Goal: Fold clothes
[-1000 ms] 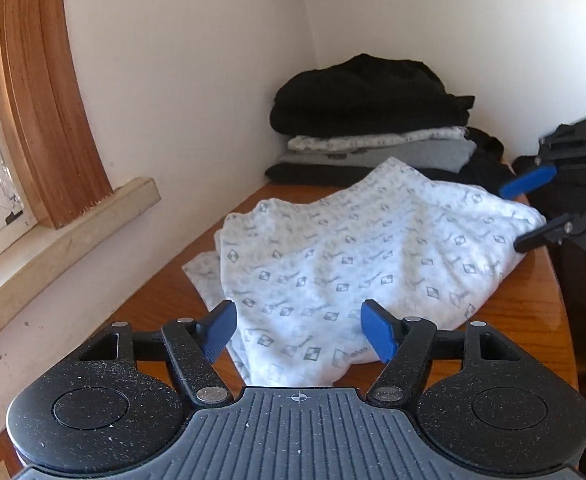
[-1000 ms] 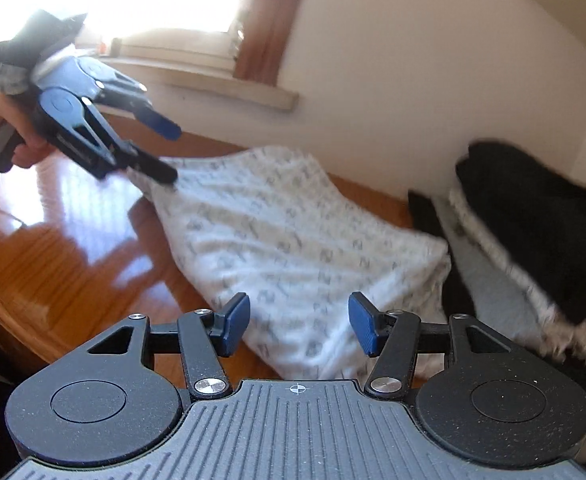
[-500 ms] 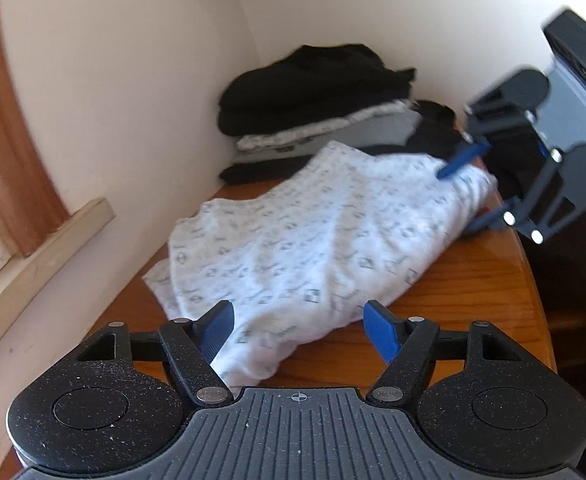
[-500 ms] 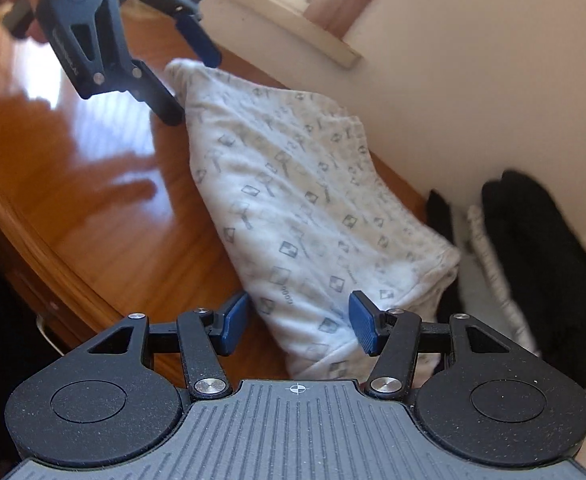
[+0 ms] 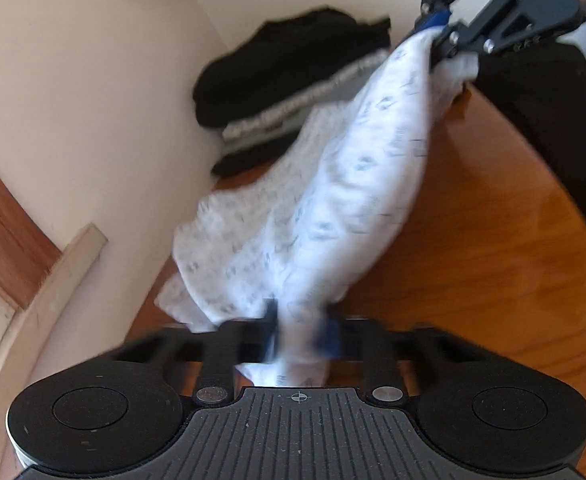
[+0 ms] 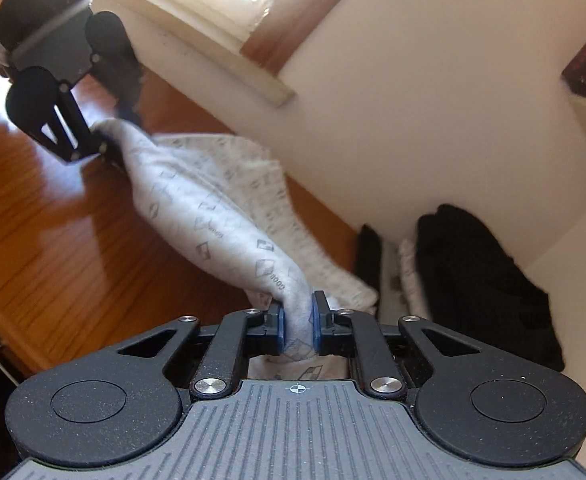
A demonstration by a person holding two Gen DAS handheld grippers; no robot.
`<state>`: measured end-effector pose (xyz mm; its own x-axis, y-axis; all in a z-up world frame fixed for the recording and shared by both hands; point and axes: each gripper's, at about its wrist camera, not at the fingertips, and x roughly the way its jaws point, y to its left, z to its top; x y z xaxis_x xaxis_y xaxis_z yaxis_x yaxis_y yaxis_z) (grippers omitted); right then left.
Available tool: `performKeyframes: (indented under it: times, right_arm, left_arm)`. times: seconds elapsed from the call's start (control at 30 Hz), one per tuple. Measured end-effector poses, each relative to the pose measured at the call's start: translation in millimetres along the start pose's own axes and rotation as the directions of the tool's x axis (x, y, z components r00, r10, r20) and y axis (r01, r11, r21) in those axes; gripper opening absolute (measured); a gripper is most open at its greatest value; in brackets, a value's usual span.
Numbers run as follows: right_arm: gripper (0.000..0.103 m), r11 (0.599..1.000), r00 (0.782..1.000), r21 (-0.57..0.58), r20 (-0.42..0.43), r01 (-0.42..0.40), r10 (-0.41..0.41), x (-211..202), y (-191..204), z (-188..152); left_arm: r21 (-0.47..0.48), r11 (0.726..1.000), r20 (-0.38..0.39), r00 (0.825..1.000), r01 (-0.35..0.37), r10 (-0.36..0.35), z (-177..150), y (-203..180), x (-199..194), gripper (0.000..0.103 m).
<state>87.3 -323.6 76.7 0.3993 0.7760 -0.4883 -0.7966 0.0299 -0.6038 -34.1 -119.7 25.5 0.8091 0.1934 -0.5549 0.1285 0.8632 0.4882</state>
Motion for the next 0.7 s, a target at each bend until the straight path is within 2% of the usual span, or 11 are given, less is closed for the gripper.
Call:
performKeyframes:
  times: [0.13, 0.3, 0.4, 0.47, 0.5, 0.53, 0.57, 0.63, 0.67, 0.7]
  right_arm:
    - [0.011, 1.0, 0.999, 0.016, 0.038, 0.0, -0.001, -22, -25, 17]
    - [0.011, 0.991, 0.99, 0.114, 0.136, -0.064, 0.048, -75, -77, 47]
    - [0.011, 0.985, 0.984, 0.131, 0.154, -0.114, 0.093, -81, -105, 64]
    - [0.012, 0.98, 0.988, 0.148, 0.099, -0.135, 0.122, -56, -120, 71]
    - [0.024, 0.977, 0.991, 0.17, 0.057, -0.132, 0.124, -35, -126, 69]
    - [0.031, 0.973, 0.992, 0.191, 0.016, -0.127, 0.126, -14, -132, 67]
    - [0.035, 0.972, 0.994, 0.211, -0.021, -0.104, 0.111, 5, -134, 63]
    - [0.035, 0.97, 0.995, 0.242, -0.088, -0.023, 0.046, 38, -131, 49]
    - [0.035, 0.961, 0.994, 0.274, -0.1, -0.021, 0.05, 49, -129, 41]
    - [0.035, 0.948, 0.993, 0.314, -0.087, -0.052, 0.083, 52, -126, 33]
  left_arm:
    - [0.012, 1.0, 0.044, 0.999, -0.005, 0.005, 28, 31, -40, 0.012]
    - [-0.021, 0.999, 0.127, 0.992, 0.025, -0.022, 75, 89, -108, 0.012]
    - [-0.038, 0.998, 0.118, 0.992, 0.051, -0.046, 94, 113, -116, 0.012]
    - [-0.077, 0.993, 0.079, 0.994, 0.085, -0.079, 99, 126, -96, 0.017]
    - [-0.102, 0.99, 0.047, 0.994, 0.1, -0.095, 98, 130, -78, 0.022]
    - [-0.127, 0.988, -0.002, 0.996, 0.089, -0.09, 93, 131, -54, 0.041]
    - [-0.151, 0.987, -0.068, 0.996, 0.047, -0.058, 85, 132, -28, 0.049]
    - [-0.201, 0.98, -0.164, 0.986, -0.001, -0.032, 63, 131, 10, 0.048]
    - [-0.23, 0.973, -0.178, 0.983, 0.0, -0.042, 53, 131, 21, 0.048]
    - [-0.261, 0.965, -0.167, 0.984, 0.015, -0.061, 43, 130, 27, 0.048]
